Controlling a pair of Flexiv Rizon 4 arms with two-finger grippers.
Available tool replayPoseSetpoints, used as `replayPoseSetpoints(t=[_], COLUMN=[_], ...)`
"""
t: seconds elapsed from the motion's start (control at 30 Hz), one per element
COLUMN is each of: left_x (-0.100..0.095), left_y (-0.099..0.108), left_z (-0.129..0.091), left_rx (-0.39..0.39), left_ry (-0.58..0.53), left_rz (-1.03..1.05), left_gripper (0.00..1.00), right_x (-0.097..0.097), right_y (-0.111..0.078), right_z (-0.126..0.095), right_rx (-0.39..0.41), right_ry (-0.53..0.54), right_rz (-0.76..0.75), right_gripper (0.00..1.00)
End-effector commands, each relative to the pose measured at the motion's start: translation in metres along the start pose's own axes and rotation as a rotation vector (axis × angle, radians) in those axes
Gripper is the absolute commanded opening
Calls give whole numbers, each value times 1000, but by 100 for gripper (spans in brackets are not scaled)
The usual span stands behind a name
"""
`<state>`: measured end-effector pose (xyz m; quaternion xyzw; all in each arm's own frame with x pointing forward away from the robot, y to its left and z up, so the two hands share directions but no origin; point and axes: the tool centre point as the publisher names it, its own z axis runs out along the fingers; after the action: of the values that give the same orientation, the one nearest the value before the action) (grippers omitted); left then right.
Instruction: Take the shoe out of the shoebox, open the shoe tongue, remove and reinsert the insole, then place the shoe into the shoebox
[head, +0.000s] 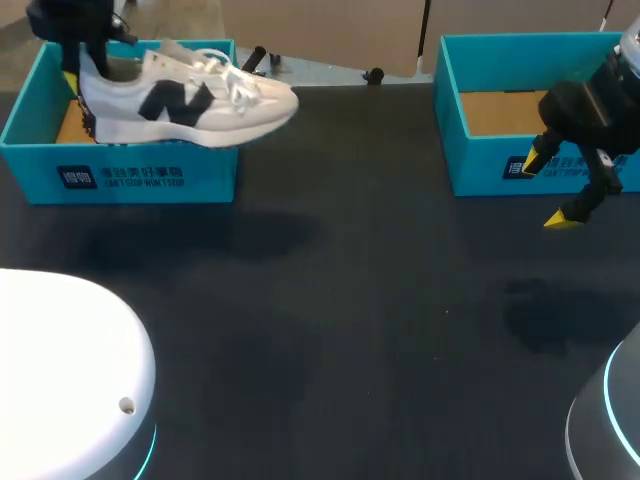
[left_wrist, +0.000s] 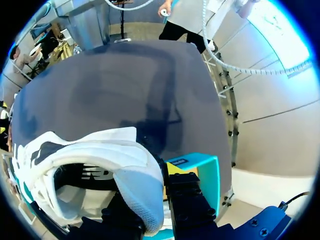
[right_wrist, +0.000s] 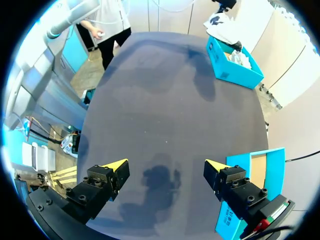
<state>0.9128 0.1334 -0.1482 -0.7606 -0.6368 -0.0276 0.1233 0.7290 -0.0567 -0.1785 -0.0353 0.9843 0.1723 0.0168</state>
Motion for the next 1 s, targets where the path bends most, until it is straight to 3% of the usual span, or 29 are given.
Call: replayPoseSetpoints(t=[0.03, 0.07, 0.1, 0.73, 1.0], left_x=[-23, -23, -38, -162, -204], left_y=[-22, -22, -30, -104, -129], left_z=[2, 2, 6, 31, 47], left_rx=[-106, -106, -103, -129, -128], left_ry=[18, 18, 18, -31, -47], left_rz=[-1, -1, -10, -126, -138], left_gripper=[0, 0, 0, 0, 0], right_x=[-1, -1, -1, -1, -1], right_y=[0, 0, 0, 0, 0], right_z=[1, 1, 1, 1, 1], right_rx=[1, 1, 1, 1, 1], right_ry=[1, 1, 1, 1, 1], right_rz=[0, 0, 0, 0, 0], right_gripper=[100, 100, 100, 100, 100])
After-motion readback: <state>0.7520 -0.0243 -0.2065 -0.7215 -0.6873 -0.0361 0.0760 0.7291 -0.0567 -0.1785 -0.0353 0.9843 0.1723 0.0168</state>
